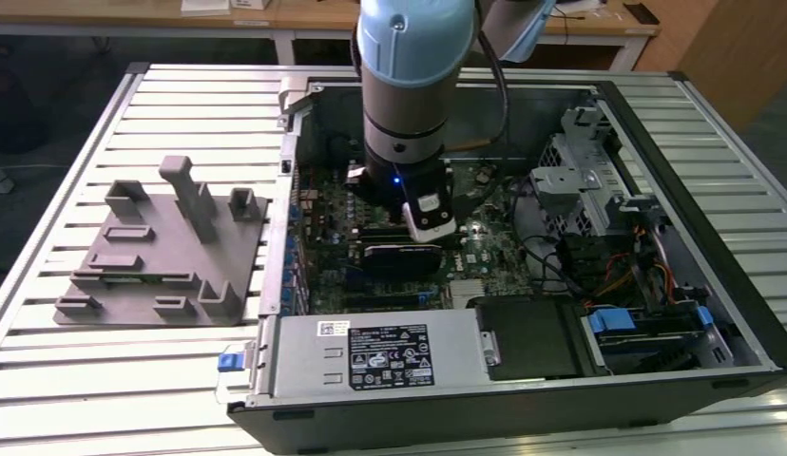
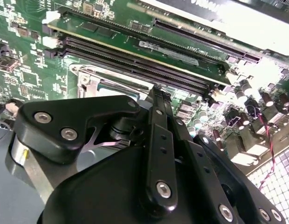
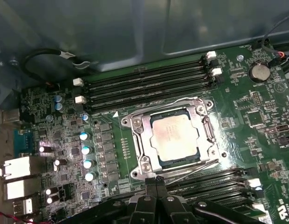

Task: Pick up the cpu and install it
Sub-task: 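Install the second cpu locking lever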

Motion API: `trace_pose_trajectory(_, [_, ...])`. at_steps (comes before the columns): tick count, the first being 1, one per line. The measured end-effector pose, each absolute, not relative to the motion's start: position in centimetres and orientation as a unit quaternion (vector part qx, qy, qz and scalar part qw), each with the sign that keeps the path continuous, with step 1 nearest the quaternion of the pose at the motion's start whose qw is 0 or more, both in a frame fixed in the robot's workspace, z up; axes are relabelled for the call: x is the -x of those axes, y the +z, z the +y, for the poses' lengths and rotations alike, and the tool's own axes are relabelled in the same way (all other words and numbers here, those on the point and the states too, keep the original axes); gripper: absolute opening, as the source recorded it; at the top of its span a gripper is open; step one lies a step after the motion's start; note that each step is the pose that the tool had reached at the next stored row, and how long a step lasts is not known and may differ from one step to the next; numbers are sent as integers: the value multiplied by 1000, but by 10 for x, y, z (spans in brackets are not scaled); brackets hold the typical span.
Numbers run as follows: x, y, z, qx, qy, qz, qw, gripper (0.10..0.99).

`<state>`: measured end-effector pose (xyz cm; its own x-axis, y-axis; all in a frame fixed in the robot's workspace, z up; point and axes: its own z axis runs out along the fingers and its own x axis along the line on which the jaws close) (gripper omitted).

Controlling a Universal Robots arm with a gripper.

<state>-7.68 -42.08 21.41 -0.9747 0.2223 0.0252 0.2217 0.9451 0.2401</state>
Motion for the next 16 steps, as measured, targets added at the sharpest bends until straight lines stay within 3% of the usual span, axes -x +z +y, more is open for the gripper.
trace_pose_trajectory(16, [85,198,-423,-113,142,983,-1,106])
